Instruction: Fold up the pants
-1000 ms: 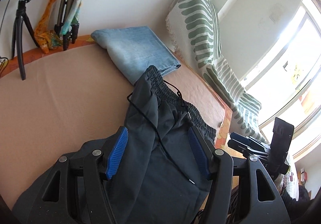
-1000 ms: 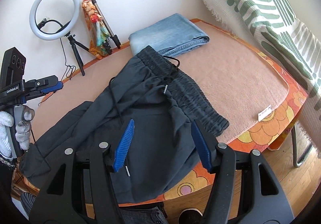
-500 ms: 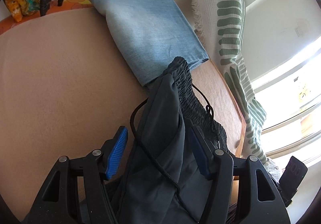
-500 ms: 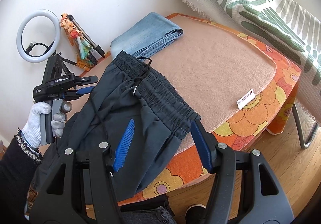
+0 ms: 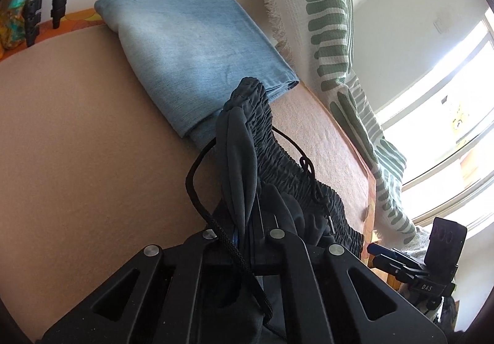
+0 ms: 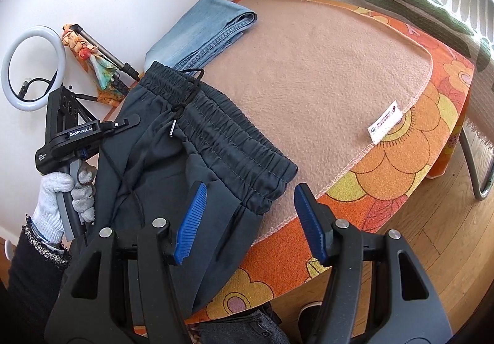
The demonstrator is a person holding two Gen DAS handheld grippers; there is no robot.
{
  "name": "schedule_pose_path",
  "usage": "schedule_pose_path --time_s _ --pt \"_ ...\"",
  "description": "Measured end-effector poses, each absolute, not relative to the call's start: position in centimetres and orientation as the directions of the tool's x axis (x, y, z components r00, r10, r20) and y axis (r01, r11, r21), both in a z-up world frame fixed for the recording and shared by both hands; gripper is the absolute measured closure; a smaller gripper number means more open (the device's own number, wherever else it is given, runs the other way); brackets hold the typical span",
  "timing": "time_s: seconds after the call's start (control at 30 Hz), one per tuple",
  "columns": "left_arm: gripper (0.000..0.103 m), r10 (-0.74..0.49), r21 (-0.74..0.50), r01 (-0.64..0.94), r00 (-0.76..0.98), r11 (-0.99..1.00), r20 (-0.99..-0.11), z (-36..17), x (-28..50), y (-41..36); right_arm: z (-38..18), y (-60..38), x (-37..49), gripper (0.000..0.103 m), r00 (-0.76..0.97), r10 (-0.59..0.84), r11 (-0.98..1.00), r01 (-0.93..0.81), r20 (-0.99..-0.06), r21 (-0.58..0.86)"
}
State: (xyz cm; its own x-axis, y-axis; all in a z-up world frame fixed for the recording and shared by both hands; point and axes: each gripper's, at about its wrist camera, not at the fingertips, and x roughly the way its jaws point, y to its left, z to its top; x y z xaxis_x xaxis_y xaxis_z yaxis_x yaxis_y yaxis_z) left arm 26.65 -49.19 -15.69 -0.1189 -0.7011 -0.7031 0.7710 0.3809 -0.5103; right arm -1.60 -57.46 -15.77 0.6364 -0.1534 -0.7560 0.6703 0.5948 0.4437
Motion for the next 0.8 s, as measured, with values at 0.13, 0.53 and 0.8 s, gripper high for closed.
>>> schedule_pose_path --time_s 0.13,0.53,0.8 --pt "0.101 -0.712 -0.448 0.828 -0.087 0.337 -0.696 -13.6 24.4 -48.8 -15.5 -57.6 -1.6 0.041 0.643 -0.158 0.597 0.667 -0.75 0.446" --pt "0.101 -0.686 -0.262 0.956 -0.102 0.133 -0.721 -11.9 12.2 -49.2 -14.1 -59.9 -3.5 0.036 0.797 -0.069 0.514 0.544 -0.6 0.663" --pt "0.101 -0.612 -0.167 0.984 -0.096 0.061 -0.785 -15.3 7.3 -50.6 -17.2 -61.7 -2.8 0.035 0.845 0.059 0.373 0.475 -0.532 0.797"
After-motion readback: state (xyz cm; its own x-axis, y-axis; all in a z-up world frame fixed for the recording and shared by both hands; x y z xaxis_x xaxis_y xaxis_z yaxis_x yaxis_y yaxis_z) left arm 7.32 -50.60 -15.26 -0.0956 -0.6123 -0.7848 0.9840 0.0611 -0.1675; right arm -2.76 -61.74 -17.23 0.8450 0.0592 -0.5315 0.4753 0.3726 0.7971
